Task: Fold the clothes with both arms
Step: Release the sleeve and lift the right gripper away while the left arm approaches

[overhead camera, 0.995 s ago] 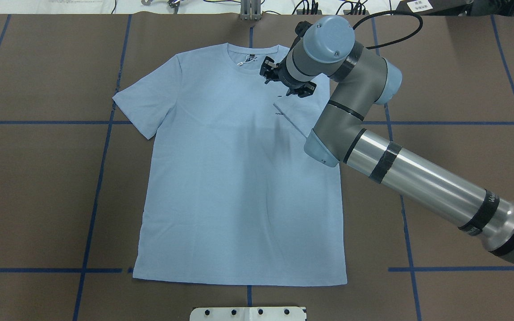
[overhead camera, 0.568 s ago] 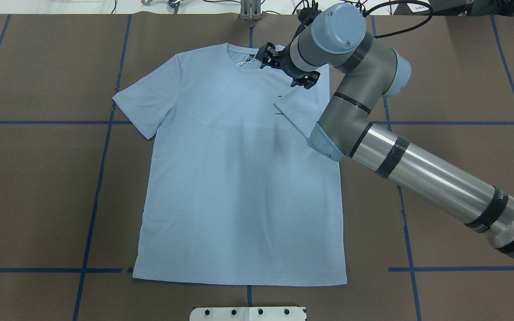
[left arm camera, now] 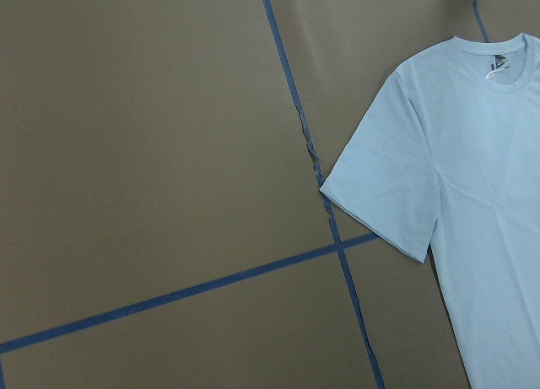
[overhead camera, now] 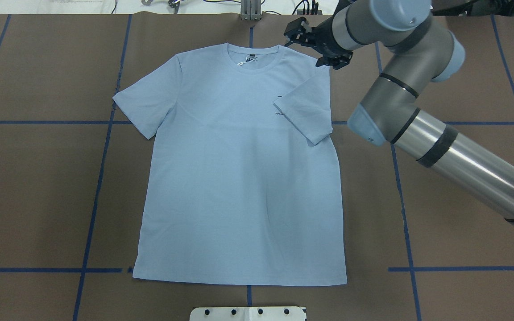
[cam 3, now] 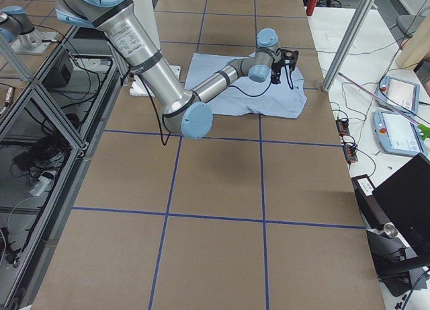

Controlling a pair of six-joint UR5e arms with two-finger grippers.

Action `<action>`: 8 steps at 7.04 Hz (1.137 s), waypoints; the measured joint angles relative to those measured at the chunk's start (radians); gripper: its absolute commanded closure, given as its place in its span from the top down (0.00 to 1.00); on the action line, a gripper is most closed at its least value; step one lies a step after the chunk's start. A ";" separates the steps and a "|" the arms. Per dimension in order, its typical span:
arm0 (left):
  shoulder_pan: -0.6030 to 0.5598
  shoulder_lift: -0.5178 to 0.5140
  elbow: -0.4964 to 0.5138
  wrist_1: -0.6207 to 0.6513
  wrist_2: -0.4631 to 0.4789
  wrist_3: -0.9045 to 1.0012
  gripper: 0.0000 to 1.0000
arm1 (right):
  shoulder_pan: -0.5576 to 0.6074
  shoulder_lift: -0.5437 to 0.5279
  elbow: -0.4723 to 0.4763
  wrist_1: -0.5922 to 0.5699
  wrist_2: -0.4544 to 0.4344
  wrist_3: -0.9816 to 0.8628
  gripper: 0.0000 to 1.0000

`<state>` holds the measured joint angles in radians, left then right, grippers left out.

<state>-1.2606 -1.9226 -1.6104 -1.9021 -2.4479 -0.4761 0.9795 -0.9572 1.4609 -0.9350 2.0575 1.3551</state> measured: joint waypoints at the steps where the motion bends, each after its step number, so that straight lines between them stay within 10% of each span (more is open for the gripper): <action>1: 0.059 -0.045 0.104 -0.127 0.064 -0.069 0.90 | 0.042 -0.031 0.016 0.002 0.030 -0.044 1.00; 4: 0.208 -0.164 0.466 -0.515 0.222 -0.291 0.69 | 0.091 -0.166 0.150 0.002 0.051 -0.083 1.00; 8: 0.277 -0.210 0.610 -0.630 0.310 -0.362 0.59 | 0.087 -0.221 0.206 0.002 0.043 -0.087 1.00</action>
<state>-0.9839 -2.1326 -1.0003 -2.5323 -2.1376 -0.8381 1.0665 -1.1786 1.6672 -0.9327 2.1002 1.2684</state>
